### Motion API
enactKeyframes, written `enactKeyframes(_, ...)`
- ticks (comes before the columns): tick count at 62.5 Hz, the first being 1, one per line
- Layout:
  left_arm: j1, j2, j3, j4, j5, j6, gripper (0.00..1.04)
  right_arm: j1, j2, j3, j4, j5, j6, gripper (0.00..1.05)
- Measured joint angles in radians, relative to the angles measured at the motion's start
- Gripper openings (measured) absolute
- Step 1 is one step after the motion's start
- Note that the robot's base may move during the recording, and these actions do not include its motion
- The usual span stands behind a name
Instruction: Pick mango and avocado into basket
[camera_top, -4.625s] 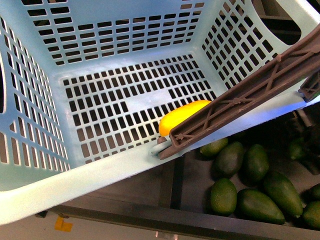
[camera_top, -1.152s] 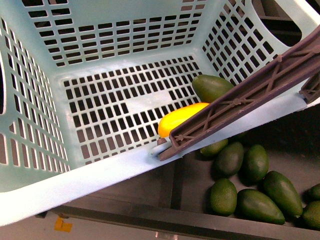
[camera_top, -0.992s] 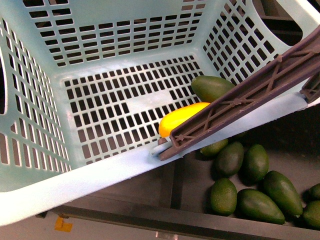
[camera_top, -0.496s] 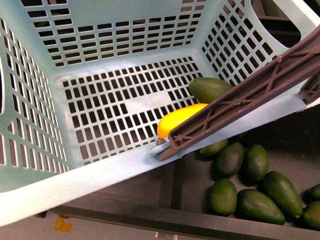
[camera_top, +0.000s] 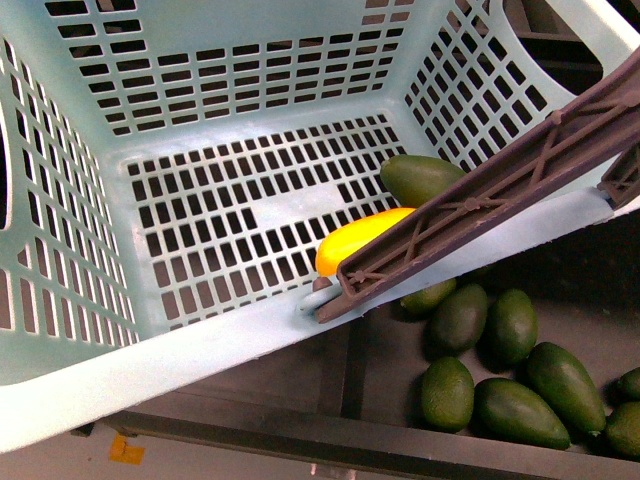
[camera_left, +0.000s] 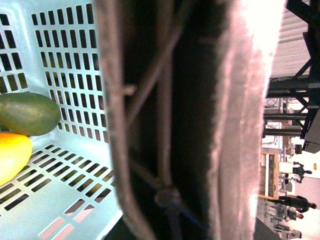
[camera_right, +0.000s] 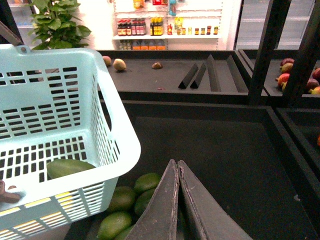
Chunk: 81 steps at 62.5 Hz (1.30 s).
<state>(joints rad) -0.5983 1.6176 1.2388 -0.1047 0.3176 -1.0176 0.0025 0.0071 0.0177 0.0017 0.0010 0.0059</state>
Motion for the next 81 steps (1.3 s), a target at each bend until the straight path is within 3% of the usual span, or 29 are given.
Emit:
enactKeyframes(5,0.0,0.0,0.0,0.0,0.0,0.002,0.14,0.0,0.0,0.0,0.0,0.0,-0.001,0.02)
enactKeyframes(18,0.0,0.0,0.0,0.0,0.0,0.001,0.14,0.0,-0.001,0.0,0.0,0.0,-0.002,0.52)
enactKeyframes(36,0.0,0.0,0.0,0.0,0.0,0.001,0.14,0.0,-0.001,0.0,0.0,0.0,-0.001,0.97)
enactKeyframes(40,-0.002,0.0,-0.001,0.004,-0.016,-0.002,0.14,0.0,-0.001,0.0,0.0,0.0,-0.002,0.96)
enactKeyframes(47,-0.029,0.0,-0.073,0.214,-0.346,-0.124,0.14,0.0,-0.001,0.0,0.0,-0.001,-0.002,0.96)
enactKeyframes(53,-0.009,0.006,-0.081,0.256,-0.476,-0.19,0.14,0.0,-0.001,0.0,0.0,0.0,-0.002,0.96)
enactKeyframes(64,0.087,0.05,-0.079,0.3,-0.487,-0.279,0.14,0.0,-0.001,0.0,0.0,0.001,-0.002,0.96)
enactKeyframes(81,0.21,0.309,0.056,0.297,-0.414,-0.366,0.14,0.0,-0.001,0.0,0.0,-0.001,-0.002,0.96)
